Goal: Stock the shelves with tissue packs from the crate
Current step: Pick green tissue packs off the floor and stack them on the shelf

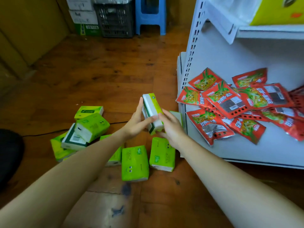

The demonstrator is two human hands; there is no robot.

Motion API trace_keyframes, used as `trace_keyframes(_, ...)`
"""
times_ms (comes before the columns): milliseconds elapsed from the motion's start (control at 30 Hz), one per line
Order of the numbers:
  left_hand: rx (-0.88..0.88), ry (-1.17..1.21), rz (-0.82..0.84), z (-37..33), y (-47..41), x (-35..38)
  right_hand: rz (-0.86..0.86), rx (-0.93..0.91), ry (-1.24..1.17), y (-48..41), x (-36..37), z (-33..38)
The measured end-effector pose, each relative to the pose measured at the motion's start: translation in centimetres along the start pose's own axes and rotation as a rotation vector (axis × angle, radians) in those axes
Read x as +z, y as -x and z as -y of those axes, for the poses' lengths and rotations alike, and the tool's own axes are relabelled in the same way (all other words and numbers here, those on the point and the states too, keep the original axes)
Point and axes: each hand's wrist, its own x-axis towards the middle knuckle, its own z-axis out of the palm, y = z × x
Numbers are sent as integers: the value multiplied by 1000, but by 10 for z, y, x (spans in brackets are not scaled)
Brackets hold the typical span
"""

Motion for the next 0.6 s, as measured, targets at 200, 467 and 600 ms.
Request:
trace_keyframes(200,20,10,-4,-16,5,-3,82,-137,202,6,6,12)
trace_keyframes(467,-62,126,-31,-25,8,12,107,-256,519,4,6,4)
trace_keyframes(600,-109,164,-27,-21,7,21,-54,-348,723,-1,-6,-8)
